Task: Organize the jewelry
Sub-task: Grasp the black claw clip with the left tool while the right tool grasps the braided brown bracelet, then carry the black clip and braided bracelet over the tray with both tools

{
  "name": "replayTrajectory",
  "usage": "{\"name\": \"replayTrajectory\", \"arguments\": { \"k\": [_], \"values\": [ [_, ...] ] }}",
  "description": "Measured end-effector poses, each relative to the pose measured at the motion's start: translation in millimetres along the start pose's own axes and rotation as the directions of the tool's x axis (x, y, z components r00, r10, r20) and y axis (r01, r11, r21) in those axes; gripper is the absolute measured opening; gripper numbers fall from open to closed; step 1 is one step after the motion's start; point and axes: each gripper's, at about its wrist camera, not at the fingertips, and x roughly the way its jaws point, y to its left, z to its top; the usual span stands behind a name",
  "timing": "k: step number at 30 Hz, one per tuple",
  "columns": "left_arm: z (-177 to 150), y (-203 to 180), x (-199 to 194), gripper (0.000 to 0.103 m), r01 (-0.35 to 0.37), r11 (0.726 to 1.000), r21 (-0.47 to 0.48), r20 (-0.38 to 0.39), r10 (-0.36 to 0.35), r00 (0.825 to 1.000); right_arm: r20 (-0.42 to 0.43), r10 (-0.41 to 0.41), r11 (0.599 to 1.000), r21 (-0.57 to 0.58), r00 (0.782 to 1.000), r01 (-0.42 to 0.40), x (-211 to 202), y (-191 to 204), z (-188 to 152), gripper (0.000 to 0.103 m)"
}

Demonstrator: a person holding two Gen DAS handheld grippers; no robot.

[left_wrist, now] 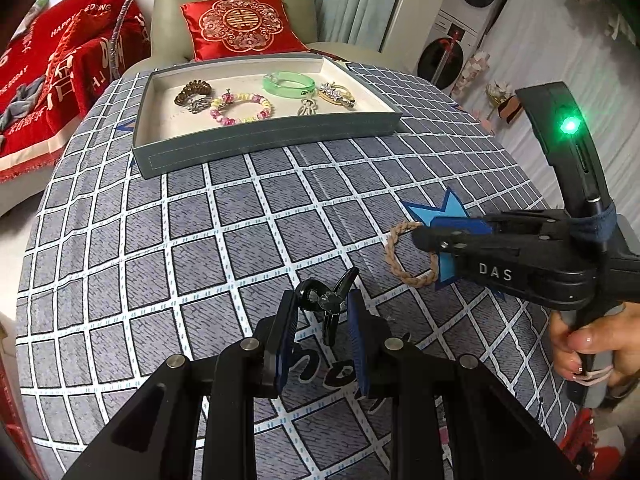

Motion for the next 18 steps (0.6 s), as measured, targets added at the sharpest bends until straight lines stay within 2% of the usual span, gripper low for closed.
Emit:
{"name": "replayTrajectory", "arguments": {
  "k": [1,2,4,6,8,11,18],
  "values": [
    [-0.3,0.7,-0.6,0.040,0.000,1.000,-0.001,0.000,0.000,1.000,0.010,-0.005,1.000,-0.010,1.000,0.005,-0.8,1.4,0.5,0.041],
    [-0.4,1.5,-0.9,0.040,-0.002,1.000,-0.001,0.000,0.002,1.000,0.003,-0.008,1.000,-0.021,1.000,0.009,1.0,3.8,1.3,0.049],
    [-0.4,3.1,-1.3,0.040,-0.003,1.000,-0.004,0.001,0.003,1.000,0.011,-0.022,0.998,-0.059,1.000,0.022,2.8,11.3,1.5,0.049],
    [-0.3,4.9,-0.9,0.040,-0.004,1.000,-0.010,0.000,0.004,1.000,0.015,-0.025,0.997,-0.075,1.000,0.026,3.5,14.7,2.1,0.042],
    [-0.7,5.7,-0.3,0.040,-0.003,1.000,-0.014,-0.001,0.003,1.000,0.013,-0.023,0.996,-0.081,1.000,0.024,2.3,16.5,2.6,0.005],
    [-0.5,5.6,-0.8,0.040,-0.001,1.000,-0.015,0.002,0.001,1.000,0.009,-0.027,0.997,-0.072,1.000,0.028,0.8,17.0,2.7,0.005],
    [3.0,5.3,-3.5,0.040,0.002,1.000,-0.012,0.013,-0.002,1.000,0.080,0.002,1.000,-0.001,0.997,-0.002,-27.1,0.3,3.1,0.005]
  ]
}}
